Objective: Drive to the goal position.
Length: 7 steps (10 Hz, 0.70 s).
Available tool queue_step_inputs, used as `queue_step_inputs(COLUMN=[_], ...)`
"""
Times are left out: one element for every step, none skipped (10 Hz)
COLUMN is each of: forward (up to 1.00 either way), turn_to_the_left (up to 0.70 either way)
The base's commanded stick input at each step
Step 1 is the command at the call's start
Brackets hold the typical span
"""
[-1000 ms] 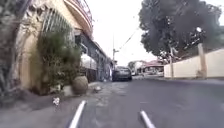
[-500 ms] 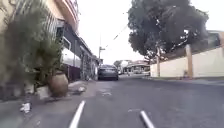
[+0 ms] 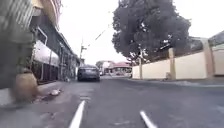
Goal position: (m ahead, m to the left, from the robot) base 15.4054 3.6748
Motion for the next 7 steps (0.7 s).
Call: queue_step_inputs(forward=[1.0,1.0,1.0,1.0,1.0,1.0,1.0], turn_to_the_left=[-0.4,-0.4,-0.31,-0.04,0.0,0.0,0.0])
